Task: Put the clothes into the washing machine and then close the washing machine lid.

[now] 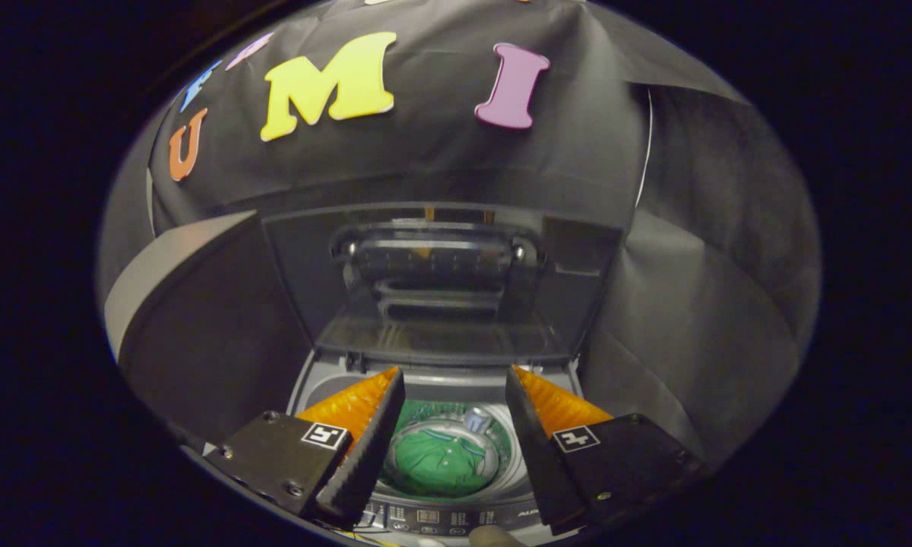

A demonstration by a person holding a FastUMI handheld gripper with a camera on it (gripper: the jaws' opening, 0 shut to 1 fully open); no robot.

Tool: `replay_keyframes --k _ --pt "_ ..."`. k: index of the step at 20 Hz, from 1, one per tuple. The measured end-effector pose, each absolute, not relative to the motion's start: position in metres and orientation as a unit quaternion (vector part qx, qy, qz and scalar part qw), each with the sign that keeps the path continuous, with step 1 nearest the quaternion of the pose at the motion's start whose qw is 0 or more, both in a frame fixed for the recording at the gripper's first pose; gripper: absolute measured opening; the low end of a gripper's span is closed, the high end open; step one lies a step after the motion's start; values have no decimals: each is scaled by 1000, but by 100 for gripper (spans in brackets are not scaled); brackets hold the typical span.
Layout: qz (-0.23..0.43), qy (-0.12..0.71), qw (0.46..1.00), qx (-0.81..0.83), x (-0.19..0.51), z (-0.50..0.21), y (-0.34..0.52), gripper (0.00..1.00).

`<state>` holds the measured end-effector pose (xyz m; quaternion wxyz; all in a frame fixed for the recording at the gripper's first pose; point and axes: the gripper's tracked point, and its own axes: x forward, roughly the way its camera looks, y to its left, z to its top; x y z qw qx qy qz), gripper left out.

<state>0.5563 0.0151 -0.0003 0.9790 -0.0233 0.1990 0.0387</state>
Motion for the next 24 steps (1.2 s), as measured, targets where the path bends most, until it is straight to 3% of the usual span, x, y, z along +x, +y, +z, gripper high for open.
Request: replay_keyframes --k 9,10,14,24 --pt "48 116 992 -13 589 99 29 84" --pt "50 114 992 -11 596 106 32 90" --pt "52 101 994 -9 623 129 39 91" --pt "50 141 989 2 689 109 61 91"
